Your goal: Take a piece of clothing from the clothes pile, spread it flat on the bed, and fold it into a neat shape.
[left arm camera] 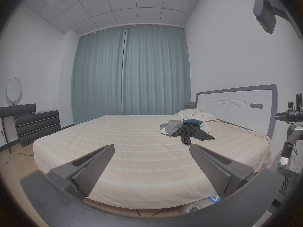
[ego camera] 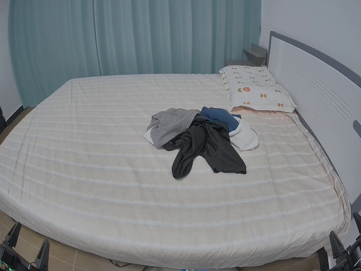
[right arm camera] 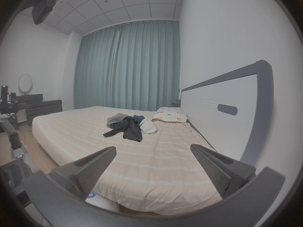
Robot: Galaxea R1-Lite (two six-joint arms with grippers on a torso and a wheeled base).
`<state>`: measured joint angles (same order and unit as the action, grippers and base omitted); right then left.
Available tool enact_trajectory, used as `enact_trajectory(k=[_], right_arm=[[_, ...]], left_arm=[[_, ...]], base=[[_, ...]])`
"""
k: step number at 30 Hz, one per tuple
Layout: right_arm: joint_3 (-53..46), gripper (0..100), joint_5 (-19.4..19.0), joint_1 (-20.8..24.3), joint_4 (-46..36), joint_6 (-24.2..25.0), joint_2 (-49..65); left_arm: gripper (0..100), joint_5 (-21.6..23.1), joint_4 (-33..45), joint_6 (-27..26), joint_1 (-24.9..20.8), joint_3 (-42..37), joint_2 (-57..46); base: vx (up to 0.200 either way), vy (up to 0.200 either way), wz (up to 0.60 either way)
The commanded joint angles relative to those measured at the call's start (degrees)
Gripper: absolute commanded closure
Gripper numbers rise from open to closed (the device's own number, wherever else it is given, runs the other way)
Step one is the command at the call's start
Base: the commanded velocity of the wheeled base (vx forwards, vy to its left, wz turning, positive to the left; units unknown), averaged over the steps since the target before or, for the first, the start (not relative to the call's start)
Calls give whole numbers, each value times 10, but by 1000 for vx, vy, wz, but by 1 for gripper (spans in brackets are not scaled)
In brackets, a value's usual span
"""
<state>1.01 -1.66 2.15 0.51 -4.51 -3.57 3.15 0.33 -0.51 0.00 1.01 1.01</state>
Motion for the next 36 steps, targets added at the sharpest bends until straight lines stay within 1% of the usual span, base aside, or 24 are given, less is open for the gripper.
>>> enact_trajectory(k=[1,2,3,4,5,7,8,10,11,12,13,14,15,18,20,21,22,24,27,29,33,34,35,36], right_arm=[[132,0,-9,19,32,50,-67],[206,0,-13,21,31,86,-115],[230,0,-17,22,21,86,-154],[230,0,-17,22,21,86,-154],[251,0,-42,30,9,42,-263],[247,0,-45,33,19,38,-318],[245,0,-45,36,33,37,-371],[239,0,-46,41,59,38,-416],[228,0,-48,51,92,40,-466],[228,0,-48,52,95,41,-471],[225,0,-48,60,121,49,-528],[225,0,-48,60,121,49,-528],[229,0,-46,68,143,64,-591],[252,0,-45,72,187,86,-702],[276,0,-44,72,210,103,-769],[276,0,-44,72,210,103,-769],[302,0,-43,74,230,126,-830],[331,0,-43,78,249,156,-889],[375,0,-40,93,262,197,-962],[409,0,-27,103,262,217,-1008],[459,0,-11,117,263,237,-1071],[489,0,-3,124,263,247,-1109],[489,0,-3,124,263,247,-1109],[522,0,2,129,263,259,-1146]], left_arm=[[0,0,0,1,0,-10,-10],[0,0,0,0,0,-9,-10],[0,0,0,0,0,-10,-10],[0,0,0,0,0,-10,-10],[0,0,0,0,0,-9,-10],[0,0,0,0,0,-9,-10],[0,0,0,0,0,-9,-10],[0,0,0,0,0,-9,-10],[0,0,0,0,0,-10,-10],[0,0,0,0,0,-10,-10],[0,0,0,0,0,-9,-10],[0,0,0,0,0,-9,-10],[0,0,0,0,0,-9,-10],[0,0,0,0,0,-10,-10],[0,0,1,0,0,-10,-10],[0,0,1,0,0,-10,-10],[0,0,0,0,0,-10,-10],[0,0,0,0,0,-10,-10],[0,0,0,0,0,-9,-10],[0,0,0,0,0,-9,-10],[0,0,0,0,0,-10,-10],[0,0,0,0,0,-10,-10],[0,0,0,0,0,-10,-10],[0,0,0,0,0,-10,-10]], base=[[0,0,0],[0,0,0],[0,0,0],[0,0,0],[0,0,0],[0,0,0],[0,0,0],[0,0,0],[0,0,0],[0,0,0],[0,0,0],[0,0,0],[0,0,0],[0,0,0],[0,0,0],[0,0,0],[0,0,0],[0,0,0],[0,0,0],[0,0,0],[0,0,0],[0,0,0],[0,0,0],[0,0,0]])
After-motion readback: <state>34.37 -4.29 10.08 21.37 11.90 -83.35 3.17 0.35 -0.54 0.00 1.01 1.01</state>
